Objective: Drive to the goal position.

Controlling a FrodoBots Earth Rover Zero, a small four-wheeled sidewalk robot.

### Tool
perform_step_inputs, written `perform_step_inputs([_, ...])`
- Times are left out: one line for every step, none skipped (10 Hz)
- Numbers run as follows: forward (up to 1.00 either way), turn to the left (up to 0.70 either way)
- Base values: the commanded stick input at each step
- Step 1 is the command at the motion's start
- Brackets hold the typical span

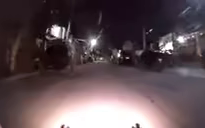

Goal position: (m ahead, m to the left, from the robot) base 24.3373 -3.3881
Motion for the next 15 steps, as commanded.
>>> perform_step_inputs([0.85, 0.00])
perform_step_inputs([0.85, 0.00])
perform_step_inputs([0.85, -0.08])
perform_step_inputs([0.85, -0.24])
perform_step_inputs([0.85, -0.33])
perform_step_inputs([0.85, -0.13])
perform_step_inputs([0.85, 0.00])
perform_step_inputs([0.85, 0.00])
perform_step_inputs([0.85, 0.00])
perform_step_inputs([0.85, 0.00])
perform_step_inputs([0.85, 0.00])
perform_step_inputs([0.85, 0.00])
perform_step_inputs([0.85, 0.00])
perform_step_inputs([0.85, 0.00])
perform_step_inputs([0.85, 0.00])
